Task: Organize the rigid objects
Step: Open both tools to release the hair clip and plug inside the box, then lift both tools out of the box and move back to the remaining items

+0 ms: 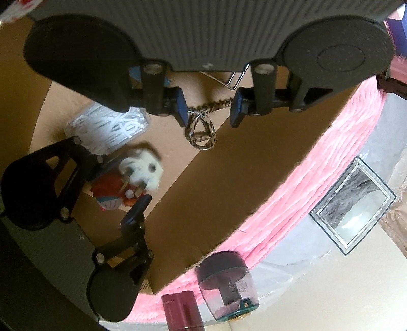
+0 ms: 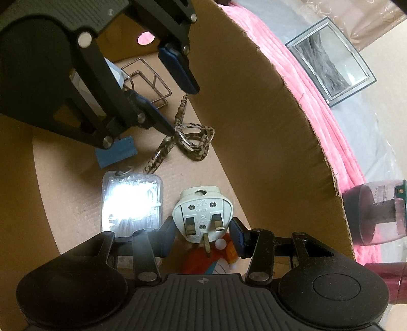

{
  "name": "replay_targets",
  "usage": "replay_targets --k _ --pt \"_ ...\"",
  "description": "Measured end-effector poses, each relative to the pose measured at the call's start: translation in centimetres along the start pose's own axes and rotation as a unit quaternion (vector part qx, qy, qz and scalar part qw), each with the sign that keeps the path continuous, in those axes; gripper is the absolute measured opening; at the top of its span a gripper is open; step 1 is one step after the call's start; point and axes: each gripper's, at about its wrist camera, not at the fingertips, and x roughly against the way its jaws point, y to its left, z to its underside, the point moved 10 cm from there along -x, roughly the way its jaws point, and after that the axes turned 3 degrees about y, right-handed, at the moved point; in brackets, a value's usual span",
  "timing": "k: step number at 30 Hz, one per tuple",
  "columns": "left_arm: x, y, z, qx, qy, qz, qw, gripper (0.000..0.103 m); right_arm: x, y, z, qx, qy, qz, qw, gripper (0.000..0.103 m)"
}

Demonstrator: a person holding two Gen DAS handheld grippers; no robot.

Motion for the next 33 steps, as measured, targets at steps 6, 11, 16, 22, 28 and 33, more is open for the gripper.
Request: replay_targets --k 6,11,16,22,28,33 --pt "0.6 0.4 0.4 0.008 -0.004 -0.003 1.0 0.031 0.3 0.0 -0.2 -0.001 -0.004 0.005 1.0 0.043" --pt "1.9 0.7 0.3 0.017 -0.017 -0.009 0.9997 0.031 1.2 0.1 -0.3 -0.005 -0.014 0.006 1.0 0.043" --pt "4.5 0.8 -0.1 0.038 -0.041 -0.017 0.9983 0.031 3.6 0.3 0.0 -0.022 -0.035 0.014 0.999 0.043" --pt "9.3 0.6 0.1 0.071 -0.073 -0.034 0.9942 0.034 8.2 1.4 0.2 -0.045 -0.07 0.023 0.996 0.043" --pt "14.9 0.0 0.9 0.111 -0.103 -0.056 0.9869 0.057 13.5 3.2 0.8 -0.079 -0.105 0.033 0.991 0.043" --pt "19.3 -1.2 2.4 0.139 -0.123 -0.071 0.9801 0.065 17.2 4.9 1.7 -0.111 -0.13 0.041 0.984 0.043"
